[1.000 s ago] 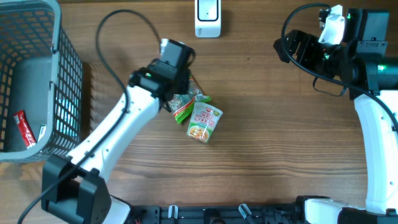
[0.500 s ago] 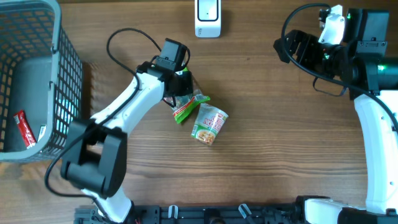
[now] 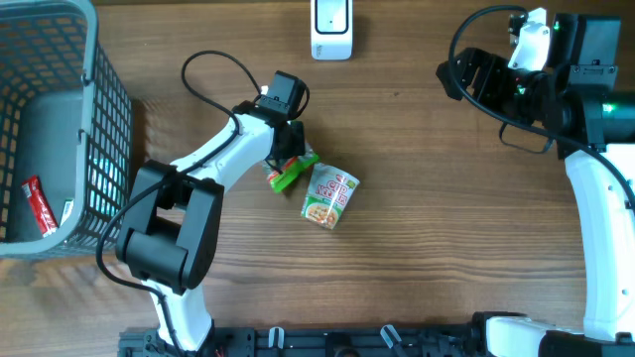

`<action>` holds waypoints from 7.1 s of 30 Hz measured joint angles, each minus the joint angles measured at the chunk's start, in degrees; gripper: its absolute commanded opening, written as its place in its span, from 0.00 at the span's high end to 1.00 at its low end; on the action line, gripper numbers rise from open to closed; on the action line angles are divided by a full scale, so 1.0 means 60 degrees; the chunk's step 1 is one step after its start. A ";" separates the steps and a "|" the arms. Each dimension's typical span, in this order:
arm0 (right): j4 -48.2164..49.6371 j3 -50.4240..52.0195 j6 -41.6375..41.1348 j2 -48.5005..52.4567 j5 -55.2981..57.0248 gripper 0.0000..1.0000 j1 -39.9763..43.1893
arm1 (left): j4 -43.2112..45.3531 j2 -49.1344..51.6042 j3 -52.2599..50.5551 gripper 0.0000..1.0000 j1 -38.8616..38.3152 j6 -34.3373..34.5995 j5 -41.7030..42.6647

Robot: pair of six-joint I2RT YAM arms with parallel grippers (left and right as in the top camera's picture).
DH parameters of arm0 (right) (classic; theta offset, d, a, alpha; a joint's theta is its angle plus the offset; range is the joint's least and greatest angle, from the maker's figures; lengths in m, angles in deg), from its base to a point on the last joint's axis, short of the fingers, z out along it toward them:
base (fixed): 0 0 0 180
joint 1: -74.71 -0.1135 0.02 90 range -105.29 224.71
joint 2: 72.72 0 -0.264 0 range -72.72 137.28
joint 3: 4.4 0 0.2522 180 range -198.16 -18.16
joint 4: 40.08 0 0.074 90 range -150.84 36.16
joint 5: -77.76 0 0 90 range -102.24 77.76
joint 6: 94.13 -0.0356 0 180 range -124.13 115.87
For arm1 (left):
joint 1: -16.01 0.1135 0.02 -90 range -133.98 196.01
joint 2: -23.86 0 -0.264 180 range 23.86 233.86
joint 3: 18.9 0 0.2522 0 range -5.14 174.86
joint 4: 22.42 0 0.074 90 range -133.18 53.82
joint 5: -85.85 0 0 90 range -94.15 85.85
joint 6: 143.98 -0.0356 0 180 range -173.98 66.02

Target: Scan the item barcode

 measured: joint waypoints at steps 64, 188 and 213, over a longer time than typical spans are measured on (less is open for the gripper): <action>0.0000 0.0000 0.0000 0.0000 0.0000 0.00 0.0000 | -0.0280 -0.0178 0.0288 0.78 -0.0663 0.0550 0.0619; -0.0011 0.0000 0.0000 0.0000 0.0000 0.01 0.0000 | -0.3679 -0.3056 0.0674 0.96 0.1002 0.2317 -0.3279; -0.0011 0.0000 0.0000 0.0000 0.0000 0.00 0.0000 | -0.2146 -0.3064 0.0157 0.04 0.1891 0.1727 -0.3799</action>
